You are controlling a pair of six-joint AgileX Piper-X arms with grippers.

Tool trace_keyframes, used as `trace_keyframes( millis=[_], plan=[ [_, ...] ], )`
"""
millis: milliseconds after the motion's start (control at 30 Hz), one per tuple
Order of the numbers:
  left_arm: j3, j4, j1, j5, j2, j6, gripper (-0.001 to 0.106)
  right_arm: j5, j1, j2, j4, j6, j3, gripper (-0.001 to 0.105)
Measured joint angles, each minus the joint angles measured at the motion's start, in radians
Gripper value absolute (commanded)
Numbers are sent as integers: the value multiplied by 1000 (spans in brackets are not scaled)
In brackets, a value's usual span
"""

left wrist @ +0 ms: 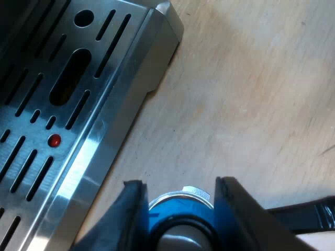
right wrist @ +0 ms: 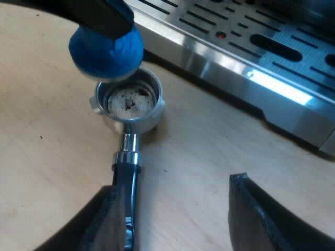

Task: Grind coffee beans and then tamp

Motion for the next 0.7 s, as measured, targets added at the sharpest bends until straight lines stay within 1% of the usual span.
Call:
trace_keyframes(
  millis=[300,700],
  plan=[
    [0,0,0,0,0,0,1,-20,0,0,-100,0,69,47],
    [0,11,0,9,0,2,1,-27,0,0,-111,-2,68,47]
  ],
)
